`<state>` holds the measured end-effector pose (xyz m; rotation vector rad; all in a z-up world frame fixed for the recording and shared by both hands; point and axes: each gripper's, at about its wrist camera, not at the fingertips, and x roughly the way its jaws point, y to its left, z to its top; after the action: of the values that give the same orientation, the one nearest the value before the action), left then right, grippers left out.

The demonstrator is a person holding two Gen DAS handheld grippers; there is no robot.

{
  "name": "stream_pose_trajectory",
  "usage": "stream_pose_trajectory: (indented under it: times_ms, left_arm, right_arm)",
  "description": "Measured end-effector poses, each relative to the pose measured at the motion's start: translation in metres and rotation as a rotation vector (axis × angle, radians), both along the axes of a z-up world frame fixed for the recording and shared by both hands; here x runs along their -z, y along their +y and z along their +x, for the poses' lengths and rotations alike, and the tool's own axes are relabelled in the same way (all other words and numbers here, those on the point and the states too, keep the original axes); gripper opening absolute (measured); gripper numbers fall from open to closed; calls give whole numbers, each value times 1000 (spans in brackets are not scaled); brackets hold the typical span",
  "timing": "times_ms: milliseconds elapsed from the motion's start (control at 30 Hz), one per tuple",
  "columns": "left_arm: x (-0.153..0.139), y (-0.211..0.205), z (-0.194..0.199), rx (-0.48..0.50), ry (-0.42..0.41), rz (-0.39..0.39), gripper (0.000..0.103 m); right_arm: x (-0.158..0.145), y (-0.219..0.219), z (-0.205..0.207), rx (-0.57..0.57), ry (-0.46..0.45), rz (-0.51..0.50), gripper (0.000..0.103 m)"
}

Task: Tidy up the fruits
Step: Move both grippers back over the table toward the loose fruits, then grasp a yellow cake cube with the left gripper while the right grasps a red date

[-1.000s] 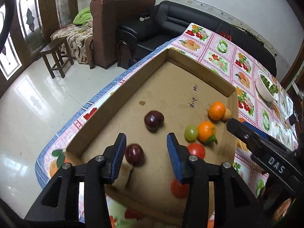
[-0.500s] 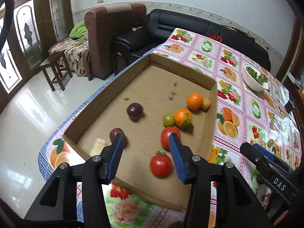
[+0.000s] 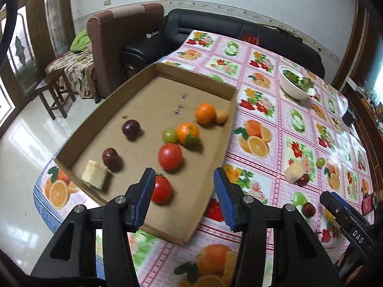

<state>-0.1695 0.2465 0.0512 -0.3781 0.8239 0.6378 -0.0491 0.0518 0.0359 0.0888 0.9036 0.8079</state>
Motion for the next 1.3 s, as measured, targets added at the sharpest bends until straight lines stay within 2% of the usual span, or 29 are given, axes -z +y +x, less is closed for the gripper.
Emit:
stream_pose_trajectory:
  times_ms: [267,533,800,867,1100,1133,1167,1300]
  left_arm:
    - [5,-31,16,85,16,-23,49]
    - [15,-52,27,142,45,-44,49]
    - [25,-59,40,190,58,-88,49]
    - [26,-62,46,216,58,-99,49]
    - [32,-70,74,303,79,-135,49]
    - [34,-72,79,313,85,-138,49]
    - [36,-73,84,319,92,-143,49]
    - [45,-83,106,366,117,-155,49]
  right_arm:
    - [17,-44,2,72,23,-13,59]
    - [28,-60,4,90,34,-18,59]
    - [31,-38,-6,-23,4,-44,57]
    - [31,-28,-7,-58,-12,-69,52]
    - [36,4,-3,-149,-49,-167,51]
    - [36,7,-3,-162,-60,-178,42]
    - [37,8,-3,-167,-64,-187,28]
    - [35,-4,-1,-137,-49,-156,28]
